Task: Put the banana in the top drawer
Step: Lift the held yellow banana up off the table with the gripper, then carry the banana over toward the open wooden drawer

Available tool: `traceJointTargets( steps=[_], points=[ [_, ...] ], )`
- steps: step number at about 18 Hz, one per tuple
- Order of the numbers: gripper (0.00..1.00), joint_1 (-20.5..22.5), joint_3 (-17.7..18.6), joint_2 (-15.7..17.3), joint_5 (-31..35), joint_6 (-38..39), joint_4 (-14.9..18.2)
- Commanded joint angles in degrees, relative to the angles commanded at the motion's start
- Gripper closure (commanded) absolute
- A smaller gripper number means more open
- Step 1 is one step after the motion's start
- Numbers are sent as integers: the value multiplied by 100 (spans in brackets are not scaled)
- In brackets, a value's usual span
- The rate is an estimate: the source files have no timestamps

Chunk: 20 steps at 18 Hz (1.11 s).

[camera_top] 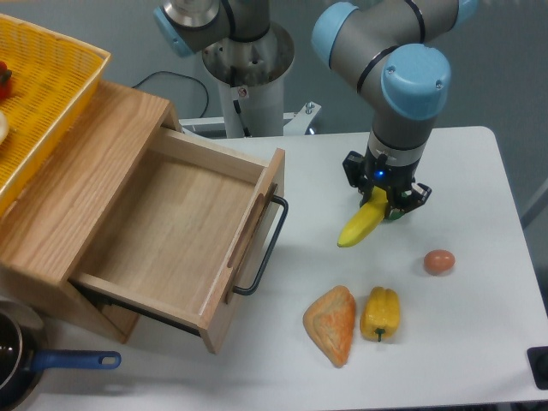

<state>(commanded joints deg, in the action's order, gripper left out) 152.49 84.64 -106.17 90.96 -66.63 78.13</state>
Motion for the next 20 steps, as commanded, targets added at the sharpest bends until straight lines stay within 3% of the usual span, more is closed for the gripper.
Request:
traceJointTargets(
  steps=[6,12,20],
  points=[
    [63,-18,-18,184,36,177,413],
    [63,-26,-123,658,18,229,1317],
    [63,-88,-150,1195,-218,405,2065]
  ],
)
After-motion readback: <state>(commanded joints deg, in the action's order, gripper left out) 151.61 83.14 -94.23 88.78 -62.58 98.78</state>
